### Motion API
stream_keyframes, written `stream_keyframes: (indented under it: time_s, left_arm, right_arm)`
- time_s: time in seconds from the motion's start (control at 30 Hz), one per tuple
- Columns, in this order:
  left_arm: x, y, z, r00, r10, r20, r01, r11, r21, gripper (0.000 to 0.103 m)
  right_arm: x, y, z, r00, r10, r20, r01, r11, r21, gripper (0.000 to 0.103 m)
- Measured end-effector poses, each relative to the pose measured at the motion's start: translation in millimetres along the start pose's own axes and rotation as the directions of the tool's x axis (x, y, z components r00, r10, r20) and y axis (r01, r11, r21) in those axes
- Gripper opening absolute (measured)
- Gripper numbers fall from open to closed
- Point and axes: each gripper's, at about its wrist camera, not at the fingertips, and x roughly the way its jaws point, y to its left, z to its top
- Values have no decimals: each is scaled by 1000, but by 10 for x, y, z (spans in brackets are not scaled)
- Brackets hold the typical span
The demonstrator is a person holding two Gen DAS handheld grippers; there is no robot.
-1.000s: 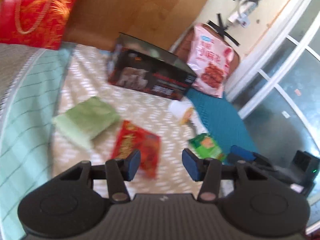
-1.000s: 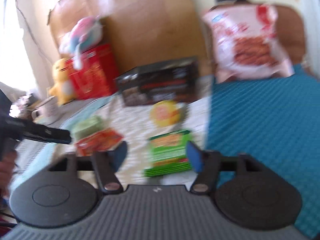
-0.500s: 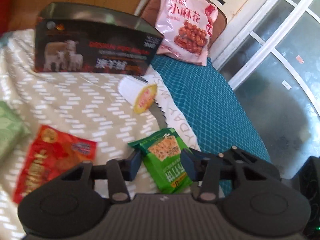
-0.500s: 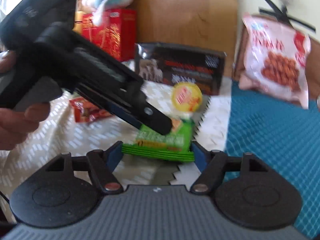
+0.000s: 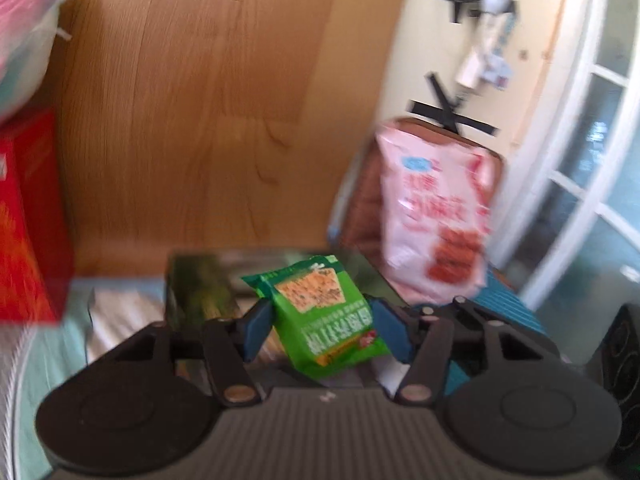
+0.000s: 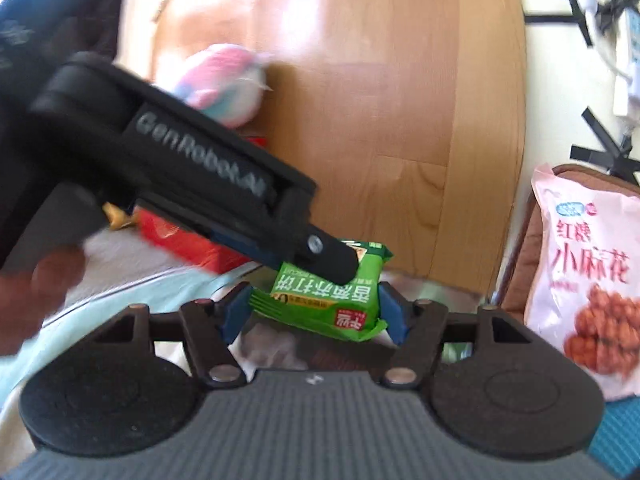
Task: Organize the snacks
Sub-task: 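Carry the cracker pack into the tin box and release it, then grasp the second light green leaf-pattern pack with the left tool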
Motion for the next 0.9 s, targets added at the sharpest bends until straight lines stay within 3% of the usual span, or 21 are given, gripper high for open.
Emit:
stream_keyframes:
  time_s: [0.07,0.13,0.23,0.33,0.47,0.57,0.73,0.8,0.87,0.9]
  left_arm:
    - [195,52,25,995,101,17,-101,995,6,75]
    - [232,150,-33,987,158,6,-158,987,-24,74]
    - [-38,322,-236,995,99,26,-97,993,-66,74]
    - [-458,556,-501,990,121,73,-111,986,-127,80]
    - [-893,925,-873,990,126,60,-103,952,-287,80]
    - [-1094,1068,-1145,993,114,31,-93,915,-393,78]
    - [-1145,1053,-1475,995,87,-38,-95,891,-444,76]
    - [-1079,1012,-1571,994,79,-80,-107,890,-443,69]
    - [-979,971,-1671,992,54,-115,-99,894,-437,52]
    - [-981,922,-1691,992,81,-99,-115,904,-412,48]
  right_arm:
    - [340,-17,12,998,9,-63,-9,1000,7,77]
    - [514,-44,-30,994,-13,-106,16,999,31,79]
    - [293,-173,-50,998,-19,-63,26,993,116,79]
    - [-70,-248,-140,1000,3,-28,3,979,205,84]
    - [-308,-164,-348,990,131,-58,-107,945,310,84]
    - [-279,-8,-473,956,267,-124,-204,905,373,82]
    - [-108,325,-503,923,335,-192,-246,893,376,73]
    - [-30,391,-528,908,355,-221,-249,884,395,68]
    - [19,441,-622,882,395,-256,-258,861,438,55]
    - [8,501,-624,867,425,-260,-280,848,449,46]
